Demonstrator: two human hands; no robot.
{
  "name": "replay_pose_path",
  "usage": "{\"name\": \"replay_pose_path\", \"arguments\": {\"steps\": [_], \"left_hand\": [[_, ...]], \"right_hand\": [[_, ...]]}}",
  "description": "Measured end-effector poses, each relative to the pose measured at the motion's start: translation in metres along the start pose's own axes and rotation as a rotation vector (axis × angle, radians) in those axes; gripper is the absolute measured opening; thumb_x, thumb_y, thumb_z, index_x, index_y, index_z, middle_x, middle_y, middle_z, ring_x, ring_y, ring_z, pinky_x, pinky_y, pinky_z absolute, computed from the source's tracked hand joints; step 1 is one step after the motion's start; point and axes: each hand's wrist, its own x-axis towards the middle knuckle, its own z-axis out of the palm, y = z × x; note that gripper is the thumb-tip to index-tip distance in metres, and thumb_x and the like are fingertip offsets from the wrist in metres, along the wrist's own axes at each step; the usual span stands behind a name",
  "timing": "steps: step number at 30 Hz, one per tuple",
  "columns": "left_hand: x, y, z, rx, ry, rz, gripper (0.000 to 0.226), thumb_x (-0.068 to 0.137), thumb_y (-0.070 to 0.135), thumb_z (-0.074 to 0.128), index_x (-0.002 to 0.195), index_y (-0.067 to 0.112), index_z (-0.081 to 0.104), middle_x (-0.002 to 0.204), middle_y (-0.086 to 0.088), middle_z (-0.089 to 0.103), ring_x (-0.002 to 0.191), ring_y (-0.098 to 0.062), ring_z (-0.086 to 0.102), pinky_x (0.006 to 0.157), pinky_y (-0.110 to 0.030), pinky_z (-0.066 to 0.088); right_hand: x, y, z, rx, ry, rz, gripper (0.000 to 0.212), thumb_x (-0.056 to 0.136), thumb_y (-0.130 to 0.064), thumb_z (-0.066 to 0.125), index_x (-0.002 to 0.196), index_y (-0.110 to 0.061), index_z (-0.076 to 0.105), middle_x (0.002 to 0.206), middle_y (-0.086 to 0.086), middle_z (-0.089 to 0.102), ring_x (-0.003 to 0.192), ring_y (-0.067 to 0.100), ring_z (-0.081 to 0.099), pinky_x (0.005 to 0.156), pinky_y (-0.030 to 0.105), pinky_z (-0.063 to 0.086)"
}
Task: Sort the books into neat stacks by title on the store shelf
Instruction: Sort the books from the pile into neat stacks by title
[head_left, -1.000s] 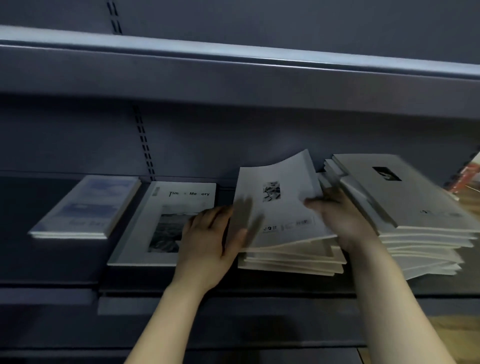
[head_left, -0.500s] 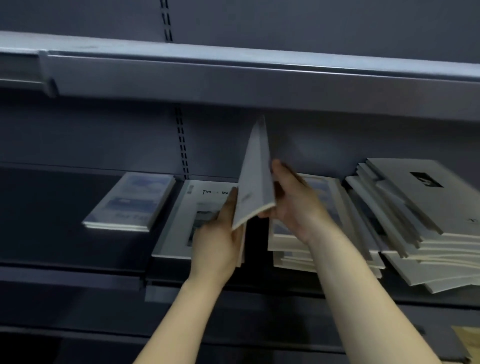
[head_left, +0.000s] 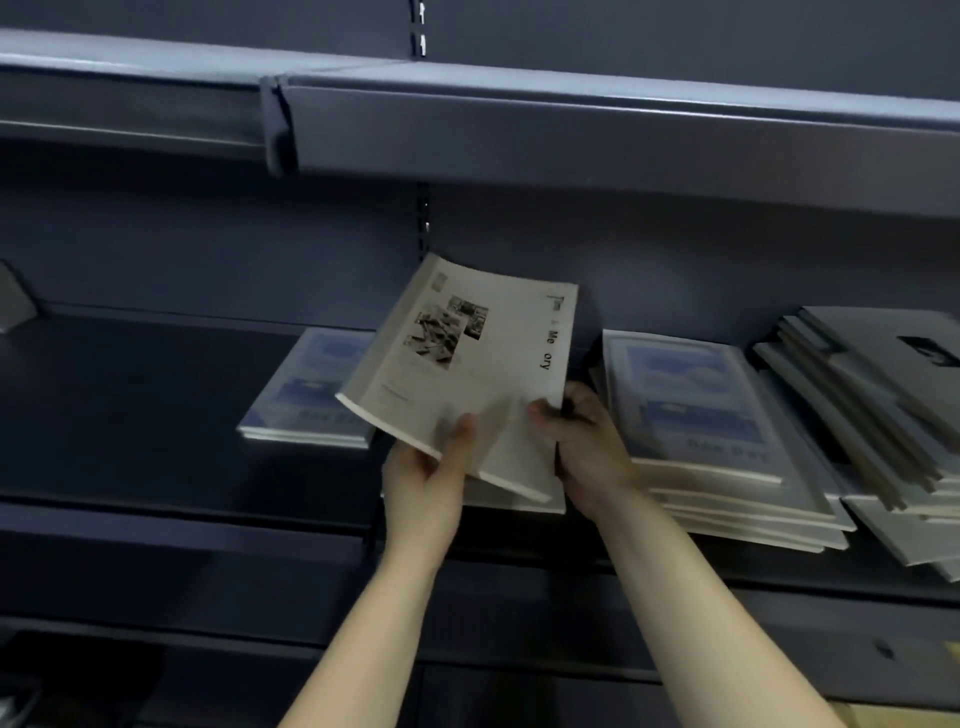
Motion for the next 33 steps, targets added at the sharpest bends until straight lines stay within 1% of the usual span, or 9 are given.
{"name": "replay_pose_path", "arguments": {"steps": [3, 5, 7, 9, 12, 17, 23, 27, 33], "left_hand": [[0.011, -0.001, -0.034, 0.099, -0.104, -0.112, 0.036, 0.077, 0.049, 0.059, 0.109, 0.032, 0.062, 0.109, 0.016, 0.066, 0.108, -0.004, 0.060, 0.093, -0.021, 0.045], [0.021, -0.006, -0.062, 0.210, -0.068, -0.095, 0.049, 0.081, 0.059, 0.052, 0.113, 0.025, 0.064, 0.107, 0.014, 0.067, 0.109, -0.006, 0.059, 0.088, -0.015, 0.043], [0.030, -0.014, -0.089, 0.522, -0.006, 0.080, 0.054, 0.087, 0.065, 0.045, 0.115, 0.022, 0.064, 0.111, 0.012, 0.065, 0.110, -0.009, 0.058, 0.088, -0.016, 0.044], [0.042, -0.024, -0.112, 0.935, -0.055, 0.247, 0.060, 0.088, 0.062, 0.037, 0.123, 0.019, 0.060, 0.123, 0.002, 0.061, 0.117, -0.019, 0.053, 0.096, -0.037, 0.044], [0.054, -0.034, -0.126, 1.210, -0.129, 0.379, 0.054, 0.091, 0.053, 0.036, 0.122, 0.017, 0.062, 0.127, -0.007, 0.059, 0.116, -0.030, 0.052, 0.094, -0.048, 0.043], [0.058, -0.046, -0.127, 1.293, -0.190, 0.432, 0.050, 0.091, 0.045, 0.035, 0.121, 0.015, 0.061, 0.127, -0.006, 0.058, 0.116, -0.028, 0.049, 0.094, -0.043, 0.037], [0.058, -0.051, -0.129, 1.292, -0.225, 0.480, 0.047, 0.092, 0.042, 0.037, 0.124, 0.016, 0.060, 0.129, -0.004, 0.057, 0.119, -0.025, 0.046, 0.100, -0.039, 0.029], [0.058, -0.051, -0.129, 1.304, -0.225, 0.492, 0.046, 0.091, 0.041, 0.038, 0.123, 0.016, 0.061, 0.127, -0.004, 0.059, 0.117, -0.023, 0.047, 0.101, -0.038, 0.029], [0.057, -0.052, -0.128, 1.351, -0.265, 0.495, 0.045, 0.092, 0.038, 0.037, 0.123, 0.015, 0.061, 0.128, -0.004, 0.059, 0.120, -0.023, 0.048, 0.103, -0.041, 0.030]], "right_hand": [[0.005, 0.001, -0.001, -0.026, 0.103, -0.063, 0.025, 0.089, -0.004, 0.061, 0.113, -0.008, 0.058, 0.110, 0.011, 0.069, 0.097, 0.028, 0.066, 0.078, 0.038, 0.054], [0.008, 0.001, -0.001, -0.073, 0.142, -0.083, 0.021, 0.090, -0.004, 0.059, 0.108, -0.015, 0.059, 0.108, 0.007, 0.068, 0.093, 0.024, 0.065, 0.075, 0.033, 0.051], [0.009, 0.002, 0.000, -0.191, 0.176, -0.108, 0.022, 0.091, -0.006, 0.057, 0.106, -0.022, 0.059, 0.106, 0.001, 0.068, 0.092, 0.019, 0.064, 0.074, 0.029, 0.048], [0.009, 0.005, 0.000, -0.317, 0.185, -0.128, 0.024, 0.092, -0.009, 0.056, 0.112, -0.021, 0.059, 0.107, -0.001, 0.067, 0.094, 0.019, 0.063, 0.077, 0.030, 0.049], [0.006, 0.010, 0.003, -0.427, 0.167, -0.121, 0.025, 0.093, -0.009, 0.053, 0.116, -0.019, 0.058, 0.105, -0.002, 0.067, 0.091, 0.016, 0.063, 0.068, 0.026, 0.047], [0.002, 0.019, 0.007, -0.576, 0.141, -0.090, 0.030, 0.091, -0.009, 0.052, 0.117, -0.016, 0.064, 0.107, -0.001, 0.069, 0.097, 0.019, 0.065, 0.080, 0.030, 0.051], [0.003, 0.019, 0.008, -0.841, 0.237, -0.145, 0.011, 0.092, -0.010, 0.054, 0.091, -0.019, 0.060, 0.078, -0.007, 0.058, 0.064, -0.002, 0.047, 0.050, 0.007, 0.028], [0.007, 0.024, 0.009, -0.893, 0.302, -0.111, 0.017, 0.091, -0.006, 0.051, 0.100, -0.009, 0.065, 0.088, -0.001, 0.059, 0.073, 0.011, 0.053, 0.049, 0.007, 0.027], [0.011, 0.027, 0.009, -0.901, 0.338, -0.114, 0.018, 0.089, -0.007, 0.054, 0.099, -0.008, 0.069, 0.086, 0.000, 0.062, 0.062, -0.006, 0.043, 0.046, 0.004, 0.027]]}}
